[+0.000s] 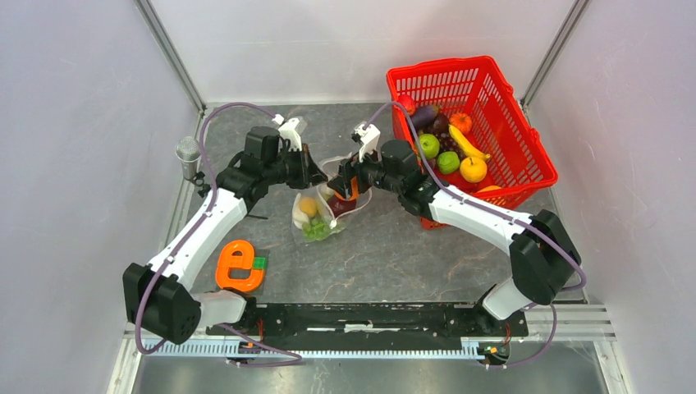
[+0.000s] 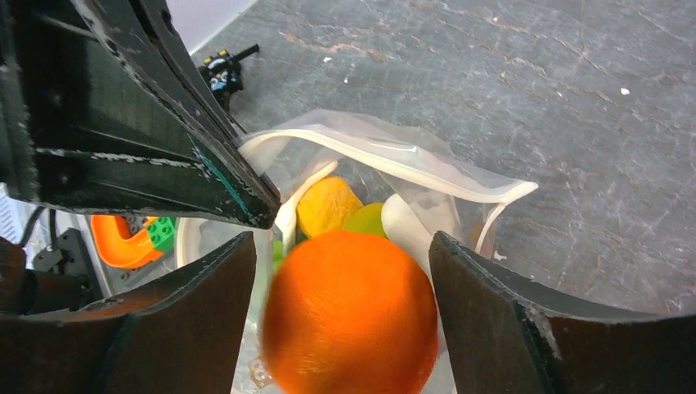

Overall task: Place the food in the zip-top bag and seal the zipper
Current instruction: Place the fake fruit in the zipper food storage bag, then adjust the fake fruit in the zipper food storage bag.

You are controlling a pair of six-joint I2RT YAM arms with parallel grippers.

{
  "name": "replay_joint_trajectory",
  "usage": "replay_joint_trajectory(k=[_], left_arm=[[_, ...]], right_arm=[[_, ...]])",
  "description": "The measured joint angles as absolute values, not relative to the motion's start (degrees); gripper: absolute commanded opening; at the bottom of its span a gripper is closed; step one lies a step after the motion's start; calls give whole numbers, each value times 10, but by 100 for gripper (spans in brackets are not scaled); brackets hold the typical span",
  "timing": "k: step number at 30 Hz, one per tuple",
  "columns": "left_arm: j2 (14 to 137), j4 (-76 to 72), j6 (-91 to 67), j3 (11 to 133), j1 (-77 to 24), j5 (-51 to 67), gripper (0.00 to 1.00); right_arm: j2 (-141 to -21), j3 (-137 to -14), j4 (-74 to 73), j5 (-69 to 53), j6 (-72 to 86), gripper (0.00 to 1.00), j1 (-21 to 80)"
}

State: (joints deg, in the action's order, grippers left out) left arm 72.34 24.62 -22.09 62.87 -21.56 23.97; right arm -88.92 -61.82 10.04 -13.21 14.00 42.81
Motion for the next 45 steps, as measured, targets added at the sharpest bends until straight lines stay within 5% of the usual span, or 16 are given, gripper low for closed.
replay_joint_trajectory(k=[6, 15, 21, 25, 30, 38, 45], left_arm=[[713, 245, -221, 624, -216, 229, 2], [712, 242, -221, 624, -216, 225, 2], [710, 239, -221, 619, -216, 215, 2], [708, 239, -221, 618, -216, 209, 2], [708, 239, -221, 618, -216, 204, 2], [708, 238, -221, 618, -216, 197, 2], [708, 238, -221, 618, -216, 197, 2]], right_arm=[[-889, -618, 153, -173, 168, 91, 428], [-858, -618, 138, -157, 164, 90, 428], [-830, -653, 29, -39, 134, 67, 427], [-827, -656, -38, 1, 127, 62, 427], [-811, -642, -81, -5, 132, 77, 427], [-766, -620, -89, -57, 141, 71, 427], [-818, -625, -118, -77, 152, 76, 437]])
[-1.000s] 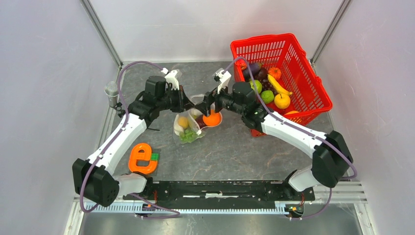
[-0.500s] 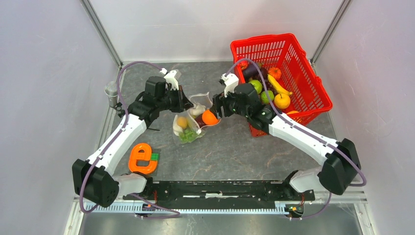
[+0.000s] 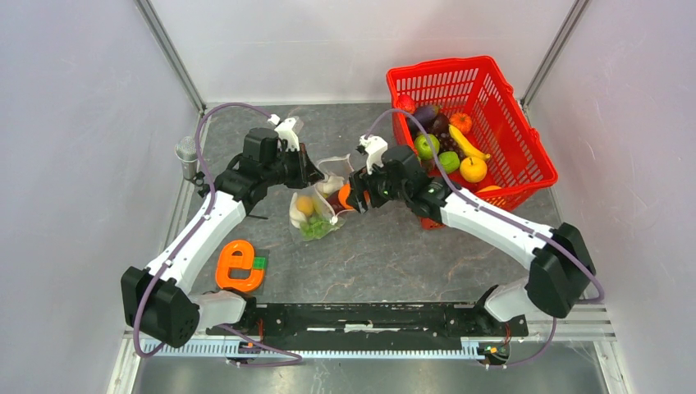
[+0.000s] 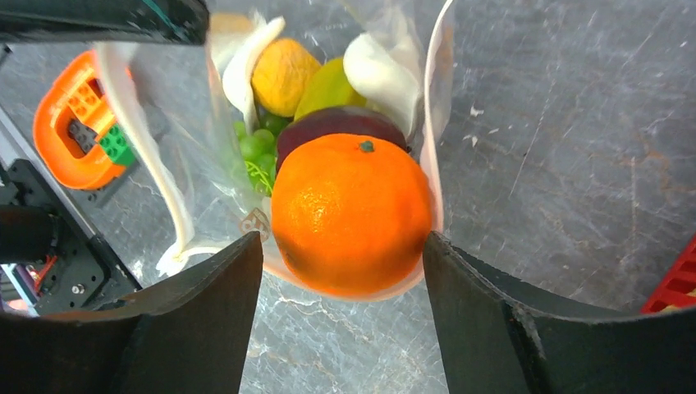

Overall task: Place the food in the zip-top bag and seal the zipper
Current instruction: Adjust the fake fruit in the zipper food storage bag.

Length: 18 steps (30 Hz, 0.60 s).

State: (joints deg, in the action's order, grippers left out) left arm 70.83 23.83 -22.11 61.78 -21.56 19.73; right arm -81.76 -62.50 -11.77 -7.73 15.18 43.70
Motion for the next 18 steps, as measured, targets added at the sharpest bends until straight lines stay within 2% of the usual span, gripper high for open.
replay_joint_trajectory(k=[12, 14, 18], left_arm=[[708, 236, -221, 613, -216, 197, 2], [708, 234, -222, 610, -216, 198, 2], [708, 233, -223, 607, -216, 198, 2]], right_arm=[[-874, -643, -134, -59, 154, 83, 458], [-879, -644, -124, -60, 158, 79, 458], [-892, -647, -107, -60, 164, 62, 458]])
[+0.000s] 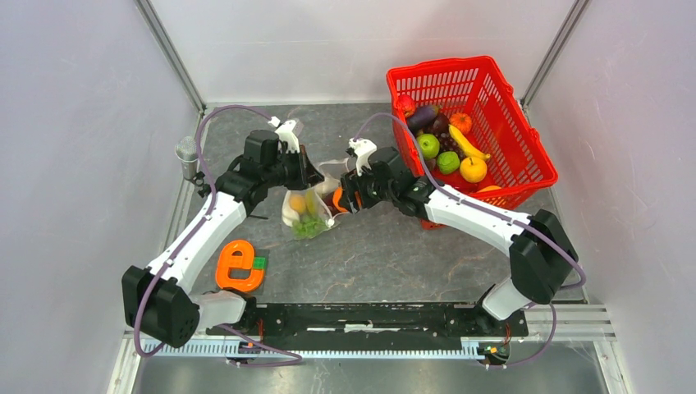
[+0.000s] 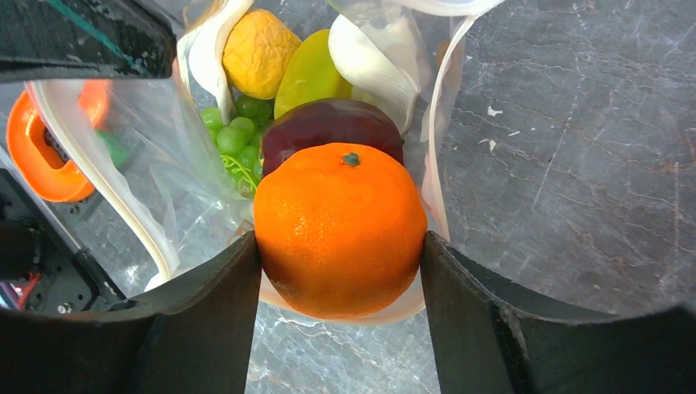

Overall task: Place the food in the zip-top bag and seal the zipper
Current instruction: Adjust the fake fruit in the zipper food storage bag.

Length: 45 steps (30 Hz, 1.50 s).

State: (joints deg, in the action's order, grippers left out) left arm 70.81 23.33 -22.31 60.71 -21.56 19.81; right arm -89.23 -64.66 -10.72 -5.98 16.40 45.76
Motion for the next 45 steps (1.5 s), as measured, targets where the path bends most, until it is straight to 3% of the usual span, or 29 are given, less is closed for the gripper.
replay_joint_trajectory(k=[6, 15, 19, 25, 29, 32, 37, 45], left_arm=[[706, 229, -226, 603, -216, 198, 2], [705, 225, -230, 602, -216, 200, 2], [703, 222, -230, 602, -213, 200, 2], [694, 227, -230, 602, -213, 200, 2], [690, 227, -230, 603, -213, 200, 2], [690, 227, -230, 604, -213, 200, 2], [687, 226, -232, 604, -213, 199, 3], [666, 221, -232, 604, -213, 195, 4]], right_arm=[[-898, -647, -80, -74, 177, 50, 458], [-899, -647, -5, -112, 201, 52, 461], [-916, -647, 34, -103, 208, 62, 461], [-935, -620, 96, -94, 187, 90, 462], [-920, -583, 129, -118, 162, 96, 464], [-877, -555, 135, -129, 147, 95, 464], [-795, -542, 164, -135, 128, 74, 464], [-729, -542, 141, -96, 99, 82, 464]])
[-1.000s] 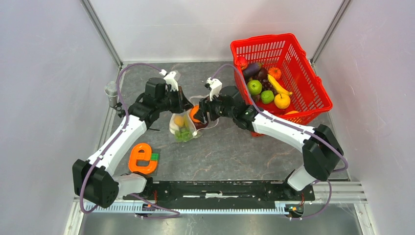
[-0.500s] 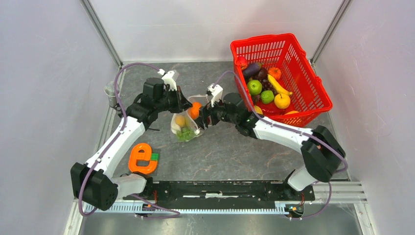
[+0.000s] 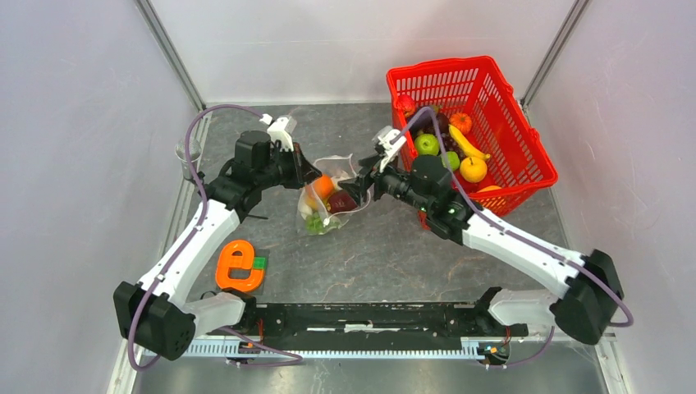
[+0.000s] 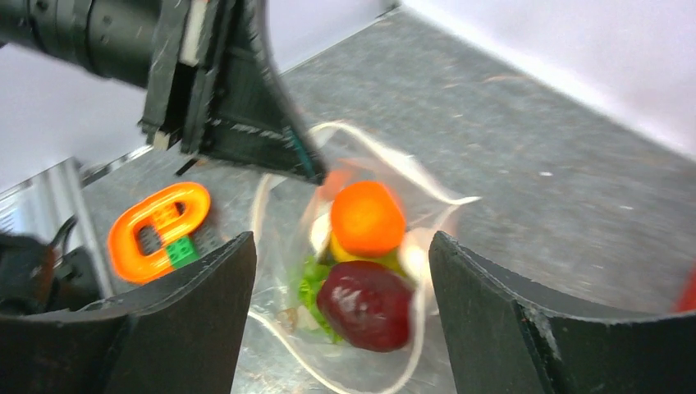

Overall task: Place the food in the zip-top bag and seal the zipper
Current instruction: Adjust the fake fruit in the zipper food storage bag, then pick up the fake fruit from the bin.

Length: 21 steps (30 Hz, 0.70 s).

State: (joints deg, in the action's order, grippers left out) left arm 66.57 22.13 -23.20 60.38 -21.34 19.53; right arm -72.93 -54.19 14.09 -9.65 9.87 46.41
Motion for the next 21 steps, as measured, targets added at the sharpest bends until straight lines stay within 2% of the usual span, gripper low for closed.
replay_joint_trajectory(k=[6, 10, 15, 21], left_arm=[[667, 221, -235, 604, -213, 196, 4], [667, 221, -239, 604, -214, 196, 3], [667, 220, -241, 603, -213, 196, 4], [667, 216, -242, 599, -213, 196, 4]], right_arm=[[-648, -569, 71, 105, 56, 81, 450], [-641, -611, 7, 197, 61, 84, 356], [-696, -633, -69, 236, 96, 86, 214], [-839, -642, -146, 191, 149, 87, 101]])
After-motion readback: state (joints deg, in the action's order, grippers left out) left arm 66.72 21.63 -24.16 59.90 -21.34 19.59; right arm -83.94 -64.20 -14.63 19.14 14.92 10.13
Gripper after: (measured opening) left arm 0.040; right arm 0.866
